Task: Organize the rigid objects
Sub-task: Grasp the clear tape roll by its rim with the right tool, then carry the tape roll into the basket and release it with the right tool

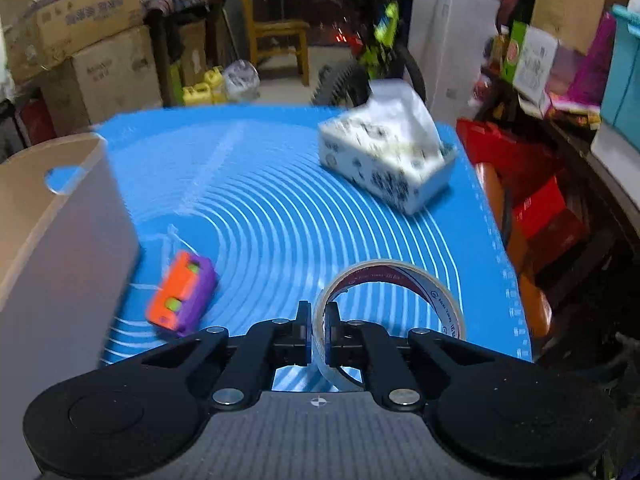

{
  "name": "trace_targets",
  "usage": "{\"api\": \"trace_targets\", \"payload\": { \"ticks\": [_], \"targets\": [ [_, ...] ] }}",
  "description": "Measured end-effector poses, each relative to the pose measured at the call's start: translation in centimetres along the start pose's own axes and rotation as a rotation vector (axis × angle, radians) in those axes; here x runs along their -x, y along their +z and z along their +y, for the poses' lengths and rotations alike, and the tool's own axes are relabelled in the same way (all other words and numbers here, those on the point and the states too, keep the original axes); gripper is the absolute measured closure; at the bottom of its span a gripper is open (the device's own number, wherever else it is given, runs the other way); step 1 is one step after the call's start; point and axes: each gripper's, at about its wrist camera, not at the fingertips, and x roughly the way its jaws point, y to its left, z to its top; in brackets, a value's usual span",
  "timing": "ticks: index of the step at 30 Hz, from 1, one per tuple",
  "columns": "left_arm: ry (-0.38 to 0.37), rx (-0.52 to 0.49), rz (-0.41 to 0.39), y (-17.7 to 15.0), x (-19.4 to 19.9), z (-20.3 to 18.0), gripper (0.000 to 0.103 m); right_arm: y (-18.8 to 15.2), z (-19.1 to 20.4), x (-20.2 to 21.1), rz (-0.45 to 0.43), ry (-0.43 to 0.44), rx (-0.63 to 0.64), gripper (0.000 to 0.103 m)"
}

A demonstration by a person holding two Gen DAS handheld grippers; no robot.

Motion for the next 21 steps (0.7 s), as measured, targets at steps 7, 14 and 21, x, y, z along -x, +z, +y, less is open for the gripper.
{"api": "trace_targets", "payload": {
  "ticks": [7,14,21],
  "targets": [
    [0.003,0.000,0.000,0.0,0.1,0.1,0.093,2.7,4.5,5.9,-0.142,0.126,0.074,0.086],
    [0.005,0.001,-0.001,-0.1,0.1,0.2,0.093,4.2,11.0,10.0,-0.201,0.320,0.163,0.086],
    [0.007,-0.001,0.000,0.0,0.1,0.3,0.093,3.1,18.3,9.3,-0.095,0.437,0.299,0.086]
  ]
}}
